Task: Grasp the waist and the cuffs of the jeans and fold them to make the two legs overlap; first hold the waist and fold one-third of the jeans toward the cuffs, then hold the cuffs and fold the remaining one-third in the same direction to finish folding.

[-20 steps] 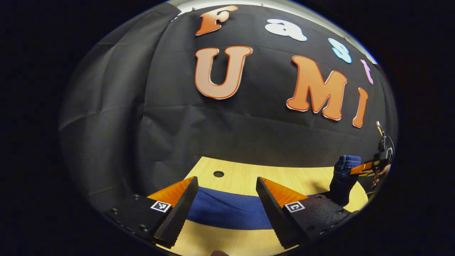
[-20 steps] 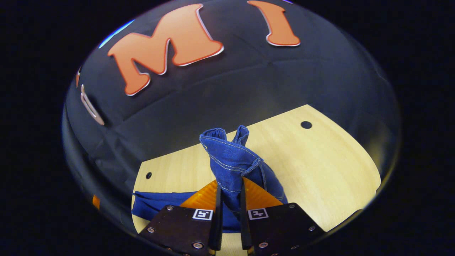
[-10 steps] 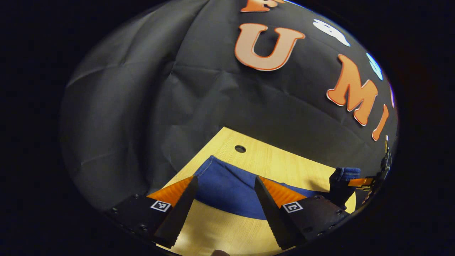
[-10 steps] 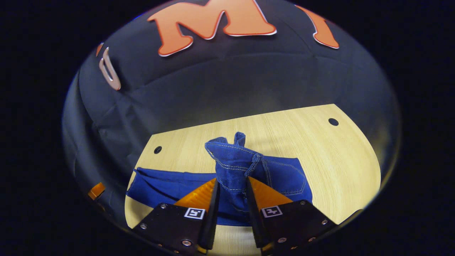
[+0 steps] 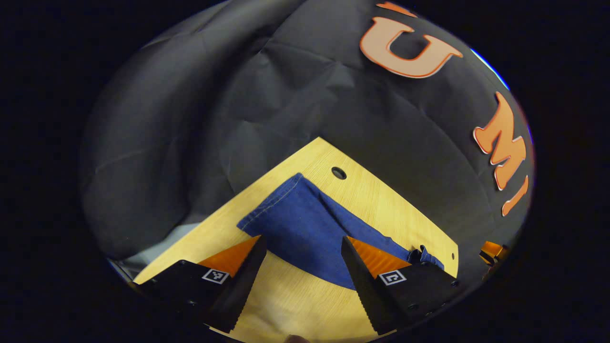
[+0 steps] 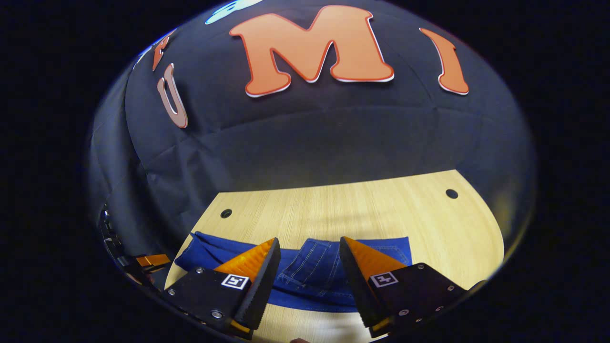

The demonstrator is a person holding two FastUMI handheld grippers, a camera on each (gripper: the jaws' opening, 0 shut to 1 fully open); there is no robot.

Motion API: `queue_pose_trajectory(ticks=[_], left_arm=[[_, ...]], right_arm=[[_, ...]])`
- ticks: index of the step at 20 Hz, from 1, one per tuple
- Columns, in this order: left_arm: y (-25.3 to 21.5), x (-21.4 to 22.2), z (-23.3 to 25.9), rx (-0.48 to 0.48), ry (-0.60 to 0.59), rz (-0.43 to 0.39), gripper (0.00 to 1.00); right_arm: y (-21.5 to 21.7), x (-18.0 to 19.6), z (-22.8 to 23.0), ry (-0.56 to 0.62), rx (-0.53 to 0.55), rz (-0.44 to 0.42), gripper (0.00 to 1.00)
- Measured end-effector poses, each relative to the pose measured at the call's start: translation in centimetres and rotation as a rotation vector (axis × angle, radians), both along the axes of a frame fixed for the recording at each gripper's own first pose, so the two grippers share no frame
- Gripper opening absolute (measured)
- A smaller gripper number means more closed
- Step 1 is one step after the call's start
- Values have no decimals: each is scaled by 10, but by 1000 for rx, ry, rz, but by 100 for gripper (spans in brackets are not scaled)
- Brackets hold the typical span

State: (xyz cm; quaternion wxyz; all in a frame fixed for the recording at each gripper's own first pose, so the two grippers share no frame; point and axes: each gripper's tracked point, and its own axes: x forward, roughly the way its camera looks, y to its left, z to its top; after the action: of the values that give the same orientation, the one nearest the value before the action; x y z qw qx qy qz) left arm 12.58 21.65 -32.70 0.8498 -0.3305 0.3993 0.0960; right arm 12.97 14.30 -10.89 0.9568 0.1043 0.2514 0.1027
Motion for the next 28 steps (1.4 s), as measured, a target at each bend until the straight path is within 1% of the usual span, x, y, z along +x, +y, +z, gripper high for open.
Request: queue_pose_trajectory(ticks=[2,3,5,8,10,13,15,18,19,20,21,22,23,24,25,26,27,28], left_arm=[[-7,-6,-13,-101,43,31,96],[-9,-9,-23,-153,62,50,98],[-9,-10,-38,-213,97,82,98],[-9,-1,-49,-313,115,140,98],[-7,3,-65,-347,132,176,98],[3,17,-61,-417,104,232,95],[1,27,-64,-452,82,249,94],[-4,45,-67,-464,36,234,92],[-7,52,-65,-452,27,222,88],[-9,58,-70,-435,33,216,88],[-15,61,-73,-461,49,226,81],[-11,72,-74,-486,24,274,76],[-14,84,-75,-523,10,305,74],[-13,88,-80,-533,30,327,72],[-17,87,-83,-542,37,326,56],[-16,86,-88,-543,44,342,39],[-14,87,-90,-549,48,344,17],[-16,87,-92,-524,60,330,17]], right_arm=[[-12,-3,9,-17,-15,-25,81],[-18,-4,13,-25,-16,-39,81],[-32,-6,20,-40,-22,-70,83],[-52,-9,29,-56,-30,-115,83],[-65,-11,34,-61,-33,-147,84],[-78,-15,39,-66,-42,-181,84],[-81,-17,38,-59,-45,-194,84],[-83,-24,37,-45,-43,-203,83],[-83,-25,36,-44,-45,-201,84],[-84,-26,35,-39,-49,-203,84],[-87,-28,34,-36,-54,-208,84],[-89,-30,35,-30,-54,-210,84],[-93,-32,34,-28,-58,-218,84],[-97,-34,35,-26,-59,-220,84],[-102,-37,36,-26,-65,-231,84],[-107,-39,37,-28,-71,-238,84],[-114,-42,35,-23,-75,-249,84],[-120,-43,34,-18,-74,-260,84]])
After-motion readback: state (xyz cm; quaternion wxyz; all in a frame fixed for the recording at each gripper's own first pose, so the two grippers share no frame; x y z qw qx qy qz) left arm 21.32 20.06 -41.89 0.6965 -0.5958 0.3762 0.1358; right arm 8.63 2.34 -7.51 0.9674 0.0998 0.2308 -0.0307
